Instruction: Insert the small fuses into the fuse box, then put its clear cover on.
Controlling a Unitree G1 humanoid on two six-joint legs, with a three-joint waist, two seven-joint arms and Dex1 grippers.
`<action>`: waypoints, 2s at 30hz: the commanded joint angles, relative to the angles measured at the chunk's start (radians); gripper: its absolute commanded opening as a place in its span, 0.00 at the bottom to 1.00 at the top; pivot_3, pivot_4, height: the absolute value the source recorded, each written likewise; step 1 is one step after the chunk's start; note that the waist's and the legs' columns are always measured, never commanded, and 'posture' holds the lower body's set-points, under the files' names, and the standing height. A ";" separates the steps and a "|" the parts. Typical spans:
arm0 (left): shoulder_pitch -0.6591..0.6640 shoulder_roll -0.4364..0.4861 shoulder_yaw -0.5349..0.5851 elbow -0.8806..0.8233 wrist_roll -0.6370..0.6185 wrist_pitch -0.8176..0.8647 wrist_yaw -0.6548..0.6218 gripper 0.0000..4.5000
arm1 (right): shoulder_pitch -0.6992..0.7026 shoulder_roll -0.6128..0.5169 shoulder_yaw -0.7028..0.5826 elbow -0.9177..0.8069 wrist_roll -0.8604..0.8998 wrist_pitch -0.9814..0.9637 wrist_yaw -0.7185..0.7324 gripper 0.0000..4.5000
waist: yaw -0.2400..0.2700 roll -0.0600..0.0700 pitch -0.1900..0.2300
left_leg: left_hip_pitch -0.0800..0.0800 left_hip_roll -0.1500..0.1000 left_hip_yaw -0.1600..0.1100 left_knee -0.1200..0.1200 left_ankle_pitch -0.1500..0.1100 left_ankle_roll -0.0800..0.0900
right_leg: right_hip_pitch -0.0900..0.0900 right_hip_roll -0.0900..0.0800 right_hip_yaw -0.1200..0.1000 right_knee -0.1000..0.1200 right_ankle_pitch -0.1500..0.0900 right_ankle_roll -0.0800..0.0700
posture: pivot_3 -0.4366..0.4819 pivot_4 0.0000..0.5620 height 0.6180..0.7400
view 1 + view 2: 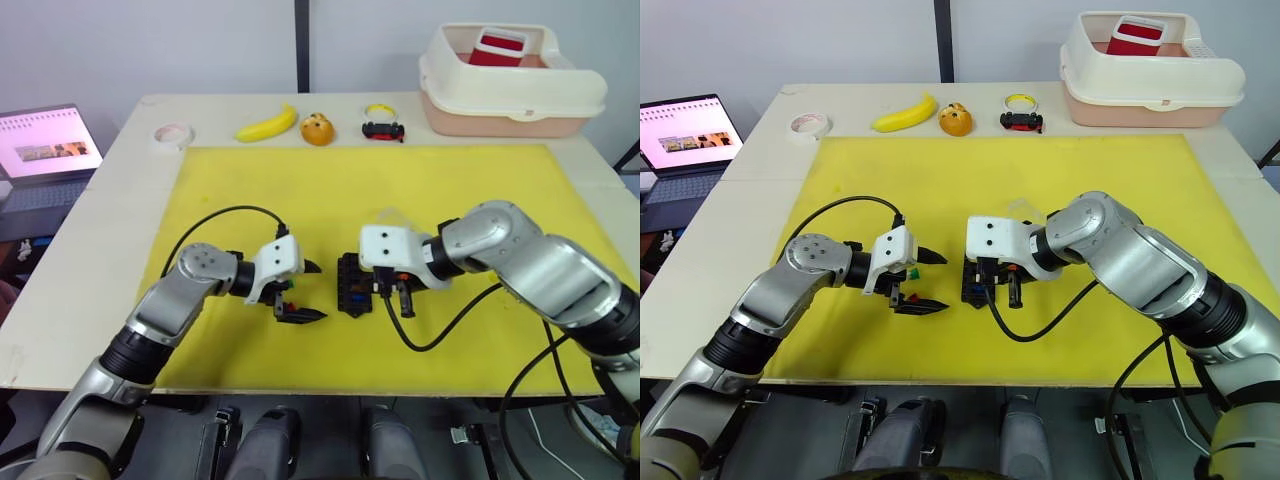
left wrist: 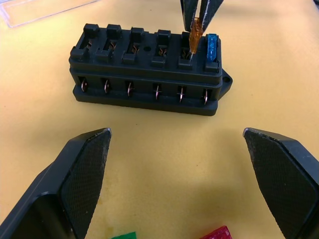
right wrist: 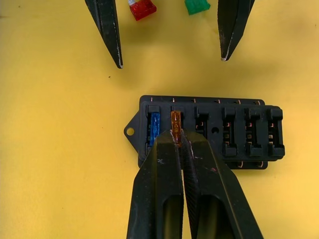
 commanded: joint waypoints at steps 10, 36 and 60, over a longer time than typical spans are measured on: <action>-0.004 -0.004 0.012 -0.031 0.002 -0.011 0.018 0.99 | -0.020 0.017 -0.007 0.015 -0.027 0.012 0.007 0.00 | 0.000 0.000 0.000 | 0.000 0.000 0.000 0.000 0.000 0.000 | 0.000 0.000 0.000 0.000 0.000 0.000 | 0.48 0.27 1.00; 0.002 -0.008 0.009 -0.038 0.002 -0.005 0.044 0.99 | -0.036 0.041 0.112 0.043 -0.148 -0.023 0.072 0.00 | -0.001 0.000 0.000 | 0.000 0.000 0.000 0.000 0.000 -0.001 | 0.000 0.000 0.000 0.001 0.000 0.000 | 0.48 0.27 1.00; 0.008 -0.005 0.005 -0.048 0.001 -0.003 0.038 1.00 | -0.080 0.087 0.036 0.040 -0.136 0.053 0.076 0.34 | -0.001 0.000 0.000 | 0.000 0.000 0.000 0.001 0.001 -0.001 | 0.000 0.000 0.000 0.001 0.000 0.000 | 0.48 0.27 1.00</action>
